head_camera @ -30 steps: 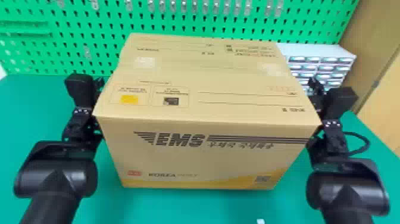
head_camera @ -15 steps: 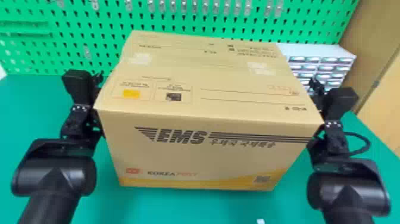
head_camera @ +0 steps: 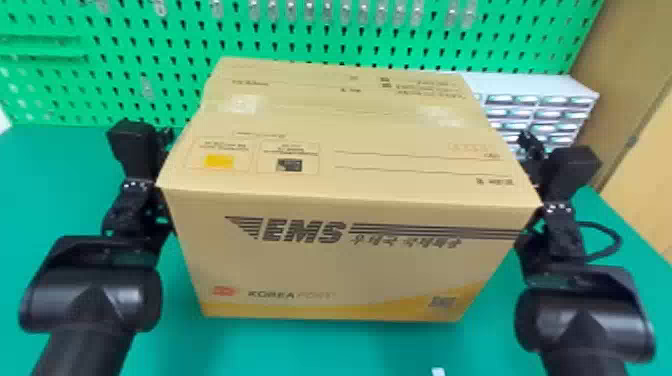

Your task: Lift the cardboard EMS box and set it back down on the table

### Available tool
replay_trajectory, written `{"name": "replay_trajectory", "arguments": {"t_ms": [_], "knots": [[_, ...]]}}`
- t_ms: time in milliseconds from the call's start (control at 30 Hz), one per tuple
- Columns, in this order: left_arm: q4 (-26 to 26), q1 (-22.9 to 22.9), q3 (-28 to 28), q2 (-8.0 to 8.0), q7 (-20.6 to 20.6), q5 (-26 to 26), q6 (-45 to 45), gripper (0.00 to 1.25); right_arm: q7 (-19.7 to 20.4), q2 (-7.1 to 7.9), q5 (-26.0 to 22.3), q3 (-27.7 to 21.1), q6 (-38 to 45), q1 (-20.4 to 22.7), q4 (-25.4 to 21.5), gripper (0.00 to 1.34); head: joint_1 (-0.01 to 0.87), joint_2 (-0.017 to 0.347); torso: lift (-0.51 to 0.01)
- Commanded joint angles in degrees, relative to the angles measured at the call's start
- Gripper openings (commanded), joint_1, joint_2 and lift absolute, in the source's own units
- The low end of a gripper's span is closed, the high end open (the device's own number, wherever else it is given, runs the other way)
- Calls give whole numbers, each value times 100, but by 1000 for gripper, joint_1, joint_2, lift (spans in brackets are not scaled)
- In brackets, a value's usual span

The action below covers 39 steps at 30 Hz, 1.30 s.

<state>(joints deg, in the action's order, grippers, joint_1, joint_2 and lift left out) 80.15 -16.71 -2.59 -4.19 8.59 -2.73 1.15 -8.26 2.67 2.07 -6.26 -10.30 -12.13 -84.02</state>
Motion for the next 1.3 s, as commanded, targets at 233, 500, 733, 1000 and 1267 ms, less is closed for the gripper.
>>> {"name": "replay_trajectory", "arguments": {"t_ms": [233,500,733,1000,1267], "knots": [[0,98,48,6,82,36,-36,785,0,-12,109,-34,46,53,0,831,678,-14,-91],[0,256,118,6,73,71,-72,785,0,-56,171,-78,64,167,149,831,678,-14,-91],[-9,379,179,6,73,124,-80,785,9,-73,197,-122,64,228,237,831,678,-14,-91],[-123,511,215,-3,73,150,-80,785,9,-82,197,-157,64,308,396,831,678,-14,-91],[-193,678,276,-3,64,168,-89,785,0,-117,188,-183,64,422,501,831,678,-14,-91]]}}
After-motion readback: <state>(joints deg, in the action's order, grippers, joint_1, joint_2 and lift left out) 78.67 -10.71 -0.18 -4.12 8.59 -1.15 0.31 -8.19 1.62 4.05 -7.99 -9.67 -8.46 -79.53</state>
